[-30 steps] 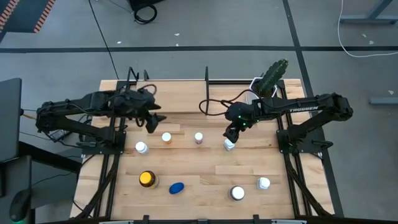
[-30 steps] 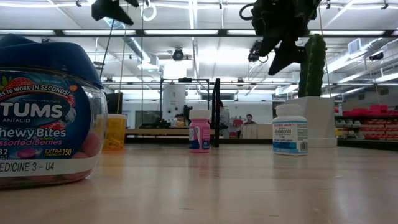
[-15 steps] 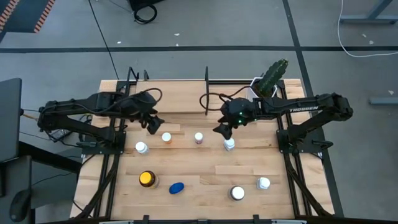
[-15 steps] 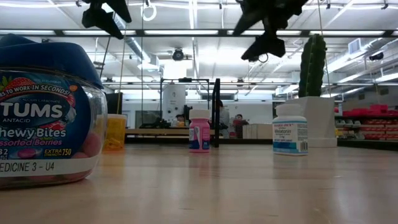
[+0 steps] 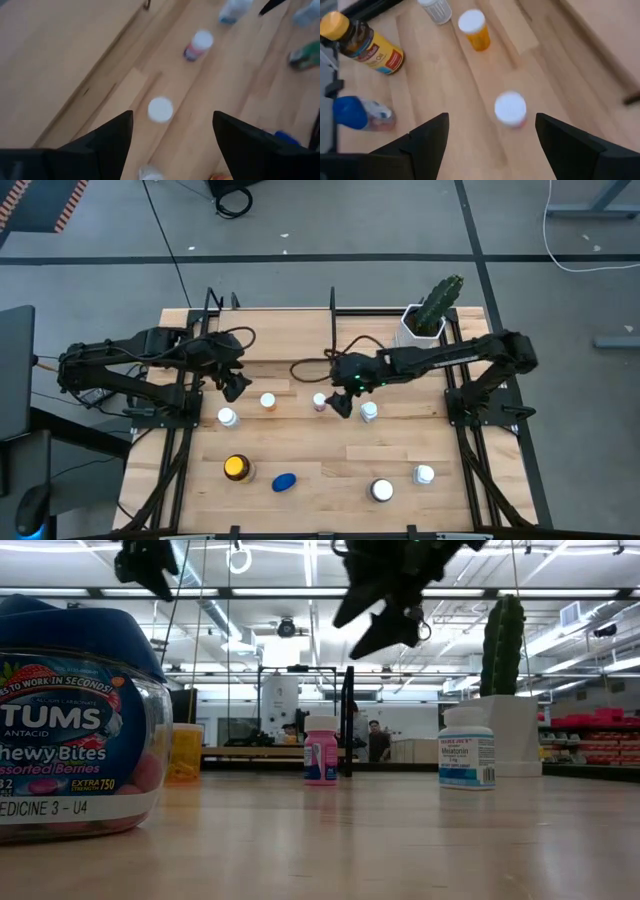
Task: Pick and place medicine bottles onto shelf by color
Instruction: Put the pink pill bottle on the shelf
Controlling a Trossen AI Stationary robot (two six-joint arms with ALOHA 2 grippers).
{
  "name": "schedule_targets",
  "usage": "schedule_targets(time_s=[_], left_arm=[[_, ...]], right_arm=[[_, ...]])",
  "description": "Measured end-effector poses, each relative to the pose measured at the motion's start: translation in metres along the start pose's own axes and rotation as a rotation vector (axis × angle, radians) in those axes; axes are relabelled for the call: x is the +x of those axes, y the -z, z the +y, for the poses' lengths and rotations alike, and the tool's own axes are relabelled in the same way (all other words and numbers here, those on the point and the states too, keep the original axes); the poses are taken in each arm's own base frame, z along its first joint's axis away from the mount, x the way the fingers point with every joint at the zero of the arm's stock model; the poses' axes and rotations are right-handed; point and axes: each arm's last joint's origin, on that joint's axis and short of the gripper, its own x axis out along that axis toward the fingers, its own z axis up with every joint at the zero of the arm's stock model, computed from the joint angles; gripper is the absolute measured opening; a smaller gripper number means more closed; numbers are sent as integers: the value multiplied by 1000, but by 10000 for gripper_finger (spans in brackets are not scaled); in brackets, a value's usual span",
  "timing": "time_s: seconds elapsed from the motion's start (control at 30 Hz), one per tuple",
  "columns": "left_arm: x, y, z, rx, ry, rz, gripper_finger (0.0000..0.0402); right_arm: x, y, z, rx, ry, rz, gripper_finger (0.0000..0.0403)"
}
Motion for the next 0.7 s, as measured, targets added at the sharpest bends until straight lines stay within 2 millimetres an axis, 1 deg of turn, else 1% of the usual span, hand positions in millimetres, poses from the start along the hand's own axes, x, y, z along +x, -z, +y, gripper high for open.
schedule_targets(time_s=[0.1, 0.2, 0.33, 0.43, 0.57, 0.7], left_arm=[[0, 3, 2, 5, -18, 33, 279], [0, 5, 2, 5, -16, 56, 279], [0, 6, 2, -1, -7, 68, 279], [0, 6, 2, -2, -3, 73, 279], [0, 6, 2, -6, -2, 73, 279], [0, 6, 2, -34, -4, 74, 279]], right_arm=[[11, -10, 9, -118, 38, 4, 304], [24, -14, 13, -175, 60, 35, 303], [40, -9, 13, -196, 65, 99, 303], [47, -4, 11, -226, 75, 143, 303], [54, -2, 8, -282, 104, 156, 303], [57, -1, 7, -323, 127, 160, 303]])
